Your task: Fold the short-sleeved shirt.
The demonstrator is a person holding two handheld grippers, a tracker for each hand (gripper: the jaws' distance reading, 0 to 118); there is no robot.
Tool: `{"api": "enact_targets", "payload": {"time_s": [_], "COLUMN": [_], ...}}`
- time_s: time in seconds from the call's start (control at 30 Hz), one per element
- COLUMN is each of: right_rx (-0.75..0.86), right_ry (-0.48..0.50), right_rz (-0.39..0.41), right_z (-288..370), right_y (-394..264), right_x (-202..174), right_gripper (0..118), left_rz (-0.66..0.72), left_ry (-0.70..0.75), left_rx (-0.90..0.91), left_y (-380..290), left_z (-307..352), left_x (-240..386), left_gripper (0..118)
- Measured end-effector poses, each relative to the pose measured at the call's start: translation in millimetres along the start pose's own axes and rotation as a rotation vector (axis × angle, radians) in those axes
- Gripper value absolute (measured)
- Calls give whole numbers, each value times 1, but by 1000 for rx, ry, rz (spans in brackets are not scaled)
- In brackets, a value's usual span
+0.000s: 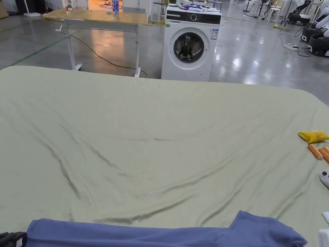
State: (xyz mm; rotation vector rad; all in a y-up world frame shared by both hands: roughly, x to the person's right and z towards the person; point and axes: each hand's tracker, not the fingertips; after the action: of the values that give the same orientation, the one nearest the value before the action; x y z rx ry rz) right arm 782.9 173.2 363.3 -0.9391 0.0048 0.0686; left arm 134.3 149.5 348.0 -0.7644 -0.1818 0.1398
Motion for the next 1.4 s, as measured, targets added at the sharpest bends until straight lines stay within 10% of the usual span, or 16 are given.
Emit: {"api": "enact_targets", "payload": {"time_s": [0.5, 0.63, 0.77, 0.83, 1.07, 1.4], "right_rx": [-78, -30, 113, 184, 473, 750], "right_ry": [-93, -141, -171, -171, -119, -37], "right_rz": [58, 15, -36, -59, -87, -83], "right_z": [-55, -32, 0, 12, 30, 26], "right_y": [-15, -4, 16, 27, 60, 84], "right_x": [-18, -18, -20, -24, -67, -139], "right_gripper": [3, 56, 66, 66, 64, 4], "left_rz": [-1, 19, 4, -7, -59, -125], "left_ry": [98, 94, 101, 101, 105, 135], "left_rx": [-70, -53, 26, 66, 286, 510], "left_y": [-22, -13, 6, 16, 51, 78], "left_z": [-40, -30, -20, -16, -11, -10], "left_x": [8, 11, 23, 31, 70, 112], "left_gripper": [0, 12, 22, 38, 38, 0]}}
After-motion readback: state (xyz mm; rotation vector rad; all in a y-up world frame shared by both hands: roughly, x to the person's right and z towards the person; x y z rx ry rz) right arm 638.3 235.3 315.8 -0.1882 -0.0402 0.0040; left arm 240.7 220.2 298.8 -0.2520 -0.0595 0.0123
